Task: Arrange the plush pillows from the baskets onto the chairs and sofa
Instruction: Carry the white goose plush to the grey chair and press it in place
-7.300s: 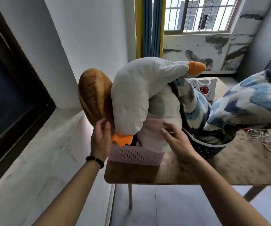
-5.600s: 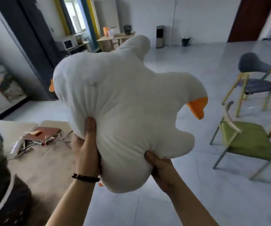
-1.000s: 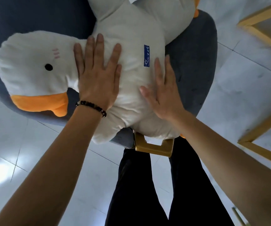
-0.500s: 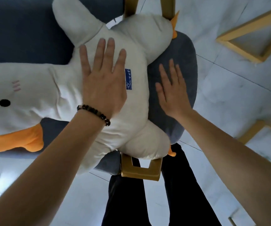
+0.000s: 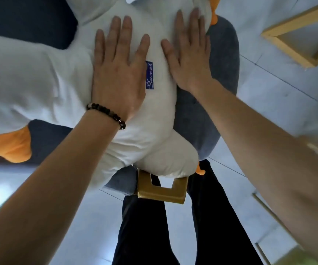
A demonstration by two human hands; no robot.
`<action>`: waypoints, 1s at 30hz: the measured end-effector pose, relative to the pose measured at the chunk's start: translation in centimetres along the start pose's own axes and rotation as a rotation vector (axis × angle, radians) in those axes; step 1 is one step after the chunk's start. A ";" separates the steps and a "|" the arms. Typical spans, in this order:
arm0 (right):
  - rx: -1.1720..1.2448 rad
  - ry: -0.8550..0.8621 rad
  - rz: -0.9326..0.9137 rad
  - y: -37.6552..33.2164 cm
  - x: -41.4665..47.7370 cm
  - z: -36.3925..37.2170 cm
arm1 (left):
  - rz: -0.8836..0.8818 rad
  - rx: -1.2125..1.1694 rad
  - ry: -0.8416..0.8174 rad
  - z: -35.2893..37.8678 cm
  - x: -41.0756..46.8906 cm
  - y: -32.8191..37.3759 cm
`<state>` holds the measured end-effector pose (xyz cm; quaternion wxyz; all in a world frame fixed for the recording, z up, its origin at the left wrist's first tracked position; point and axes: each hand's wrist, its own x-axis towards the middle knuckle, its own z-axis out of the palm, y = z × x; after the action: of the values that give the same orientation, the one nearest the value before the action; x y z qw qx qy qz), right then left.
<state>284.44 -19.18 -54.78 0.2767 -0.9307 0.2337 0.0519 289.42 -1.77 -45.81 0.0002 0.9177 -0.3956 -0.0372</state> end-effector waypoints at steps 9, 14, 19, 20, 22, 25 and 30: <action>0.131 -0.421 -0.290 1.9 -22.1 4.9 | 0.148 0.142 -0.190 -0.3 -14.0 0.5; 0.259 -0.593 0.135 4.9 -22.7 3.7 | 0.095 0.099 -0.191 -0.6 -13.1 1.6; 0.168 -0.551 -0.037 3.6 -24.0 3.0 | -0.182 0.116 -0.240 -2.4 -18.4 2.2; 0.151 -0.561 -0.076 3.8 -23.9 3.2 | -0.229 0.138 -0.243 -2.5 -19.6 1.8; 0.068 -0.597 -0.119 4.5 -23.2 4.1 | -0.260 0.149 -0.238 -2.1 -21.0 1.4; -0.060 -0.659 -0.113 4.5 -21.3 4.6 | -0.251 0.114 -0.235 -1.7 -20.5 1.7; 0.051 -0.531 -0.085 2.0 -20.9 1.7 | -0.198 -0.047 -0.087 -5.1 -17.7 1.3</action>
<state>265.02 -11.27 -52.51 0.3534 -0.8862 0.1151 0.2766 276.72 10.03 -39.44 0.0010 0.9495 -0.3017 -0.0864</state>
